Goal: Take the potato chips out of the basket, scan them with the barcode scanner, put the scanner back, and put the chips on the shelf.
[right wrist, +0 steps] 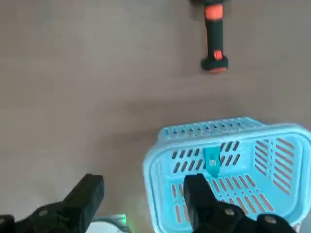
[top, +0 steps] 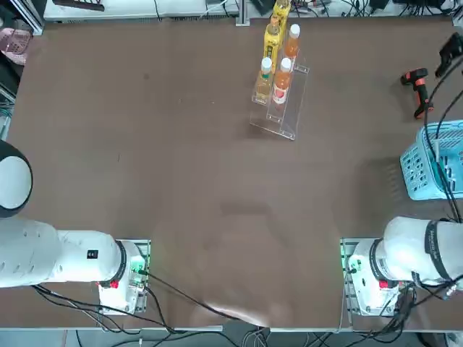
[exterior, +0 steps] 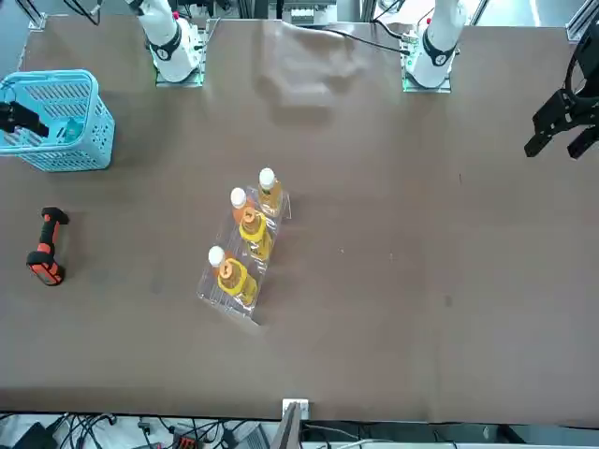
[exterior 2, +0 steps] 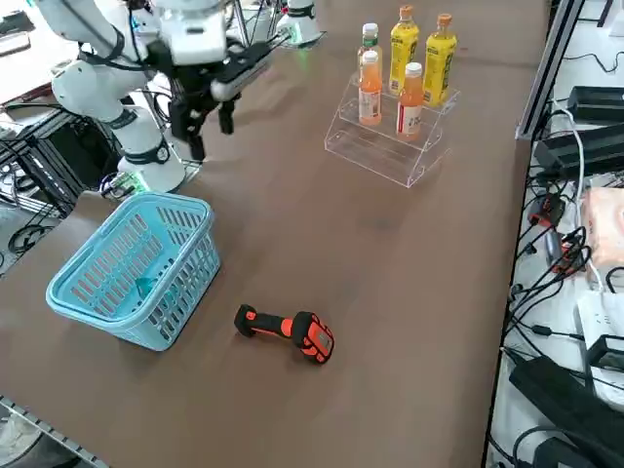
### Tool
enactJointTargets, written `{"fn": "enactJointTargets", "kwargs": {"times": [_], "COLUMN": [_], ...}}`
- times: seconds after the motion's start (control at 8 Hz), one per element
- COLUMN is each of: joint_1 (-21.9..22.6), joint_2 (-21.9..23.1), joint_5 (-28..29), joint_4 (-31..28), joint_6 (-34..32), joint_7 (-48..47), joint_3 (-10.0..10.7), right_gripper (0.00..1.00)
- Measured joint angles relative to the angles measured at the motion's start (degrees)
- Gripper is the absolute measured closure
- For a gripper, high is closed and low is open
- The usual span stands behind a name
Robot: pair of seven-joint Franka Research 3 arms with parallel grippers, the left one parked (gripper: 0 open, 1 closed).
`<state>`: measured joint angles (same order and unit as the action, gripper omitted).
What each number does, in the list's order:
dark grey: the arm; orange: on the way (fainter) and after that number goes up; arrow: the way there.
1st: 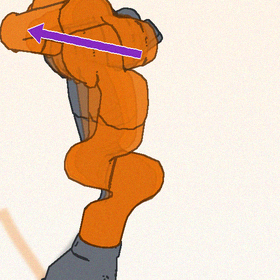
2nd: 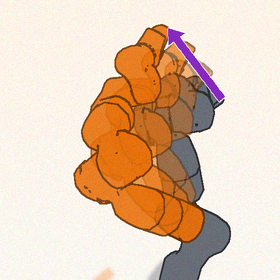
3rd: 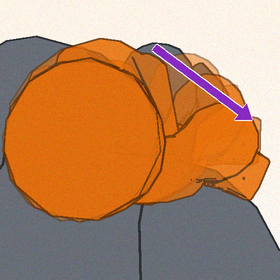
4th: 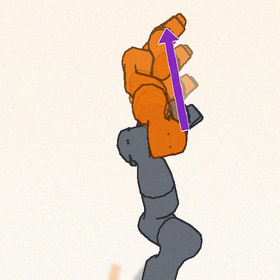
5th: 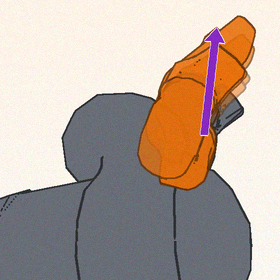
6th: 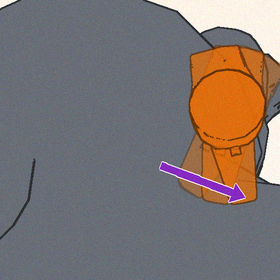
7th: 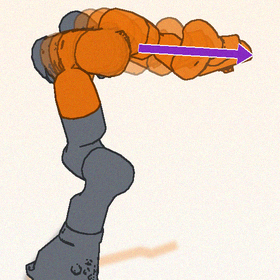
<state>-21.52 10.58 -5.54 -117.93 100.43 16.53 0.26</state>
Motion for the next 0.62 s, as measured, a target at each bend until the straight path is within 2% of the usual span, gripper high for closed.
{"fn": "enactJointTargets", "kwargs": {"times": [0.12,0.25,0.38,0.5,0.62], "joint_1": [-2.42,-3.51,-3.91,-4.19,-4.51], "joint_2": [3.64,5.74,6.25,6.12,5.77], "joint_5": [-0.01,-0.01,-0.01,-0.01,-0.01], "joint_4": [-6.95,-11.63,-14.06,-15.56,-16.69], "joint_6": [4.17,7.25,9.84,12.31,14.39], "joint_7": [3.33,7.13,10.35,12.3,13.37], "joint_3": [0.9,3.51,6.62,8.71,9.63], "right_gripper": [0.0,0.0,0.0,0.0,0.0]}}
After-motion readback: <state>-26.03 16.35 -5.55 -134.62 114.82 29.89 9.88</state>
